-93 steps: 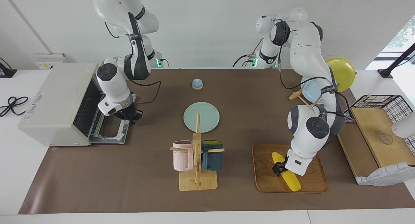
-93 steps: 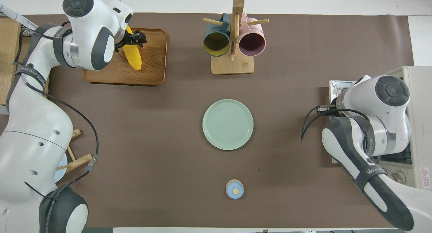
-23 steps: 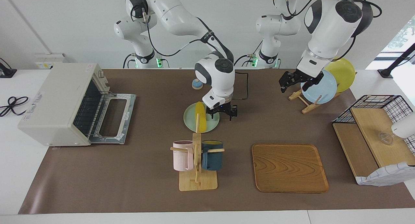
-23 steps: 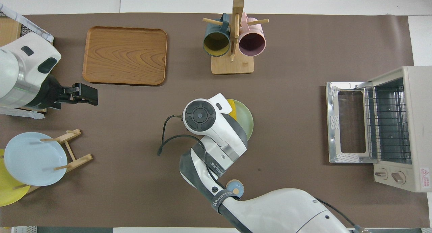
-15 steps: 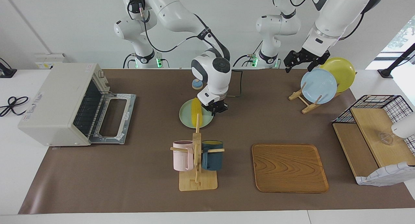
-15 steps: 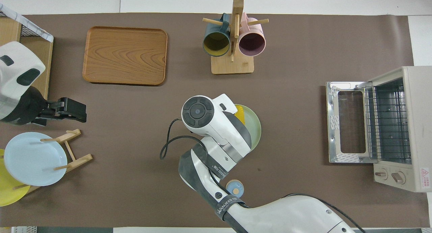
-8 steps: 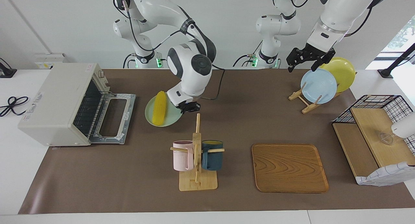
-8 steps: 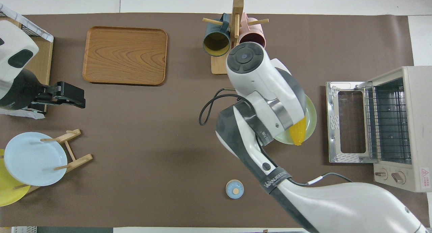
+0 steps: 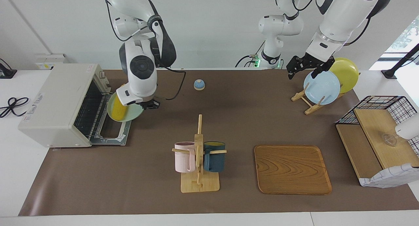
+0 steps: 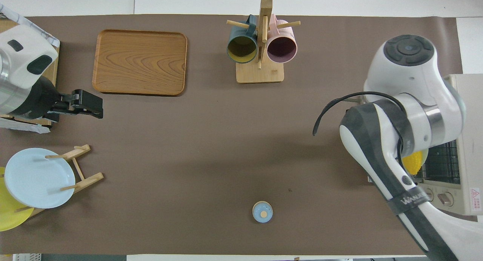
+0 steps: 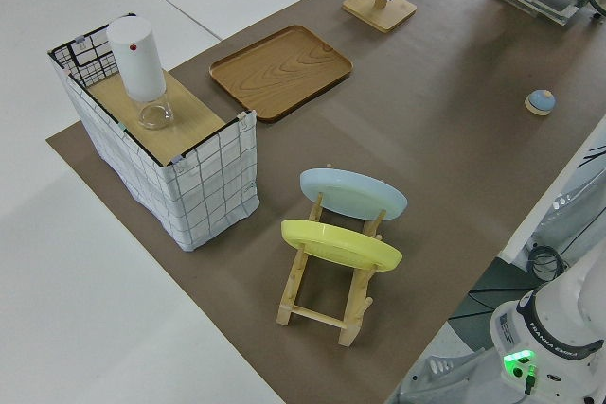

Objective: Put corn in oven
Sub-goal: 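Insert the corn into the open oven with the right gripper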

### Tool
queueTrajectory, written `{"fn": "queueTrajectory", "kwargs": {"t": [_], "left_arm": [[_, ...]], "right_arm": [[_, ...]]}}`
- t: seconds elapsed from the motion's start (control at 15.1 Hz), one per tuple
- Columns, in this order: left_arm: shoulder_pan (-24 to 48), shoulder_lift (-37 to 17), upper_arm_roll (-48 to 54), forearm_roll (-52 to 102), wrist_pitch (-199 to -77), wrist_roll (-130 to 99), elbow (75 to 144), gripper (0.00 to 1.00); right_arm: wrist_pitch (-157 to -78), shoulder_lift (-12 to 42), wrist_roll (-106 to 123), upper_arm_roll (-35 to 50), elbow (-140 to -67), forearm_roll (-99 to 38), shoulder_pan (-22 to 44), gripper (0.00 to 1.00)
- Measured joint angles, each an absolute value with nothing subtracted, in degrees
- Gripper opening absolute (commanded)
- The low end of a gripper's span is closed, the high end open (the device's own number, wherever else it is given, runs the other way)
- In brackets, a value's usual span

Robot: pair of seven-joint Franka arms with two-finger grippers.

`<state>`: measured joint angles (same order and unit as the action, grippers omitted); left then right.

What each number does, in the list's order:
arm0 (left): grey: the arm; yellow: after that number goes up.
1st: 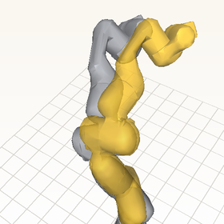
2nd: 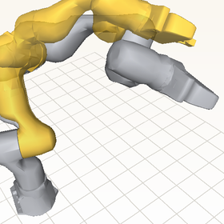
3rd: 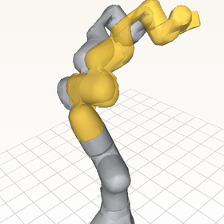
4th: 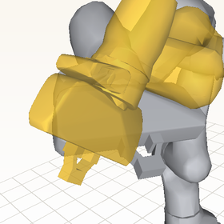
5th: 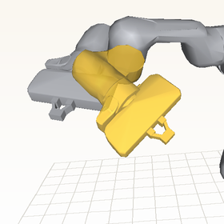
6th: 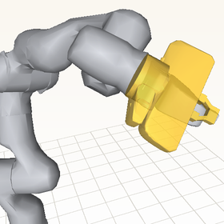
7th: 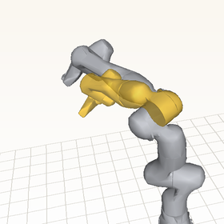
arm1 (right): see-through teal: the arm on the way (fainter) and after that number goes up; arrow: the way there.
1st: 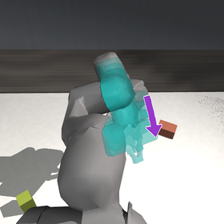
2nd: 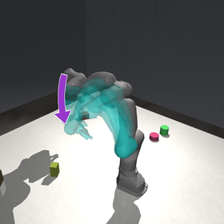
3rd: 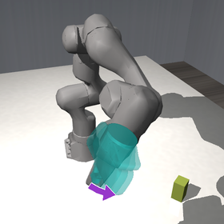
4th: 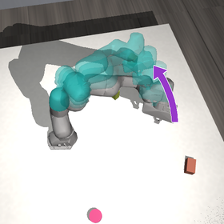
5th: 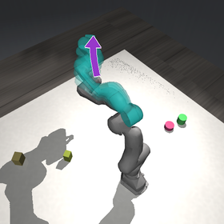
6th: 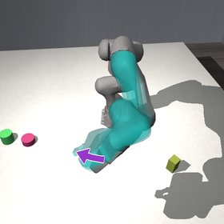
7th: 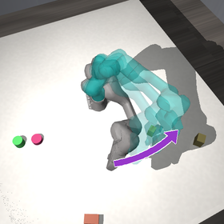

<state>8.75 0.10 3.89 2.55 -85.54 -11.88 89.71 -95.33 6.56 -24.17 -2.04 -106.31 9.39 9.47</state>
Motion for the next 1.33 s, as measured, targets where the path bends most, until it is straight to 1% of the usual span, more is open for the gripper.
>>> {"fn": "queueTrajectory", "kwargs": {"t": [0.2, 0.4, 0.8, 1.13, 1.33], "left_arm": [[8.8, 0.1, 3.9, 2.5, -85.6, -11.8, 89.7, 1.0], [8.8, 0.1, 3.9, 2.4, -85.6, -11.8, 89.7, 1.0], [8.8, 0.1, 4.0, 1.4, -85.6, -11.8, 89.7, 1.0], [8.8, 0.1, 4.1, 1.1, -85.6, -11.8, 89.7, 1.0], [8.8, 0.1, 4.1, 1.0, -85.6, -11.8, 89.7, 1.0]], "right_arm": [[-96.5, 5.5, -15.8, -2.0, -107.9, 9.4, 2.7, 0.0], [-101.3, 5.4, -11.1, -2.1, -111.3, 9.4, -1.5, 0.0], [-108.5, 3.7, -7.2, -1.4, -117.1, 8.7, -4.2, 0.0], [-111.1, 2.6, -7.1, -1.4, -119.7, 8.6, -4.4, 0.0], [-115.2, 2.0, -7.1, -1.3, -122.1, 8.3, -4.8, 0.0]]}}
